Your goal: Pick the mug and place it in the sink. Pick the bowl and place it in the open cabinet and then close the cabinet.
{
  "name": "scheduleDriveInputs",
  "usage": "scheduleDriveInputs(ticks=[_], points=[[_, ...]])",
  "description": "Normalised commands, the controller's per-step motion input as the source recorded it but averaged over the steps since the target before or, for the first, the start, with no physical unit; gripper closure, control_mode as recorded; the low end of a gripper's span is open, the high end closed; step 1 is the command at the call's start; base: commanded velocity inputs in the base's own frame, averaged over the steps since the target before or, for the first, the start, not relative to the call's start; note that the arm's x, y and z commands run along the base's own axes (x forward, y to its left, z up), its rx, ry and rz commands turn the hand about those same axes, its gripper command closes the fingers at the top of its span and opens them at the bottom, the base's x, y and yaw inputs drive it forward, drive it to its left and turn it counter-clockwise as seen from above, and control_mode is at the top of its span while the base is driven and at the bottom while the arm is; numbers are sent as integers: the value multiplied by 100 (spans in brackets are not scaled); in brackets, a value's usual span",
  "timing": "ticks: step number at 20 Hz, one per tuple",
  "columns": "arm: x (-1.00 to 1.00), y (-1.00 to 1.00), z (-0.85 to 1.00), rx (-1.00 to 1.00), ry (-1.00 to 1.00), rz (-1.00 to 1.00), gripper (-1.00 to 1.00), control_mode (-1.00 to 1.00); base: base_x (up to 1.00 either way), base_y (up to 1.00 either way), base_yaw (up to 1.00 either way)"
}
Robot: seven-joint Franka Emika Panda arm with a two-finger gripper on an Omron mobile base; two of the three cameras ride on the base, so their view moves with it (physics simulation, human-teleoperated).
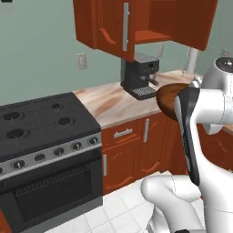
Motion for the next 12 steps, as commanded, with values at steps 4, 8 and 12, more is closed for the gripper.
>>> scheduleDriveInputs(ticks=[4,8,12], points=[[0,0,0,0,0,0,100,100,0,-56,45],[0,0,0,0,0,0,100,100,-15,-61,46],[0,0,0,0,0,0,100,100,-20,-60,43]])
